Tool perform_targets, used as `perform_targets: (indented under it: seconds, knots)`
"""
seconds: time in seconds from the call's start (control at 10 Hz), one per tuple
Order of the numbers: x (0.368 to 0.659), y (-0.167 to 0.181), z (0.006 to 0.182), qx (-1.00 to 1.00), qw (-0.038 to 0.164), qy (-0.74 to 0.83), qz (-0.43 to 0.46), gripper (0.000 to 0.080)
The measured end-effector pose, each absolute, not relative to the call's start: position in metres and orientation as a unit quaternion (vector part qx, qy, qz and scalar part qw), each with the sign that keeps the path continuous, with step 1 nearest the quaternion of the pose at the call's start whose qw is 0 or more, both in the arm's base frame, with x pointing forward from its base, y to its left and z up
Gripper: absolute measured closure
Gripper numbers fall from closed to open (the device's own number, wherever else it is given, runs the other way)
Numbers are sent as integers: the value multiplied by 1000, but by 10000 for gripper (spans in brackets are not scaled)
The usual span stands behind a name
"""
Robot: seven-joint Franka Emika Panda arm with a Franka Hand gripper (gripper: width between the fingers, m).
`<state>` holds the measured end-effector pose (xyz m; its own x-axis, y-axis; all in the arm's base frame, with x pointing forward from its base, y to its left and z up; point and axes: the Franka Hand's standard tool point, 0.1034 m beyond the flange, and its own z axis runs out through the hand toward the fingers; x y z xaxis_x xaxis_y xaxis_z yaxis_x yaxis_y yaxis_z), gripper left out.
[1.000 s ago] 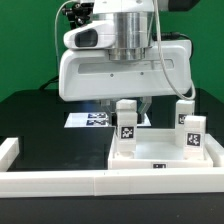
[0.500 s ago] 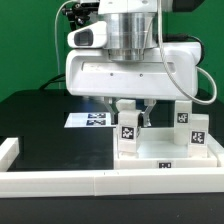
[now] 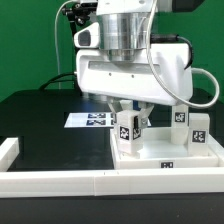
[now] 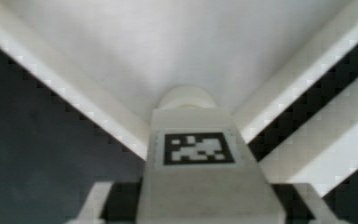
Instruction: Assemble square table
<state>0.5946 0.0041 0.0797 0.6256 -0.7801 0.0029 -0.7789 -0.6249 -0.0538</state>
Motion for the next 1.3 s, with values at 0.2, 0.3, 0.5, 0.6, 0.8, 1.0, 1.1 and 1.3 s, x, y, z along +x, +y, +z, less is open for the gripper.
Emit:
perform_targets:
  seconds: [0.2,0.3,0.5,0.6,0.8,1.0,1.1,1.3]
  knots:
    - [595,5,80,-864,31,502,-8,508]
    - [595,5,80,-844,34,535,-6,508]
    - [594,5,79,-821,35,570,-4,508]
    - [594,6,79,-835,33,549,-3,478]
    - [593,9,81,-871,31,490,6,187]
    - [593,8,81,-907,31,420,2,156]
    - [593,8,81,-925,31,380,1,151]
    - [593,8,81,-951,31,307,-1,151]
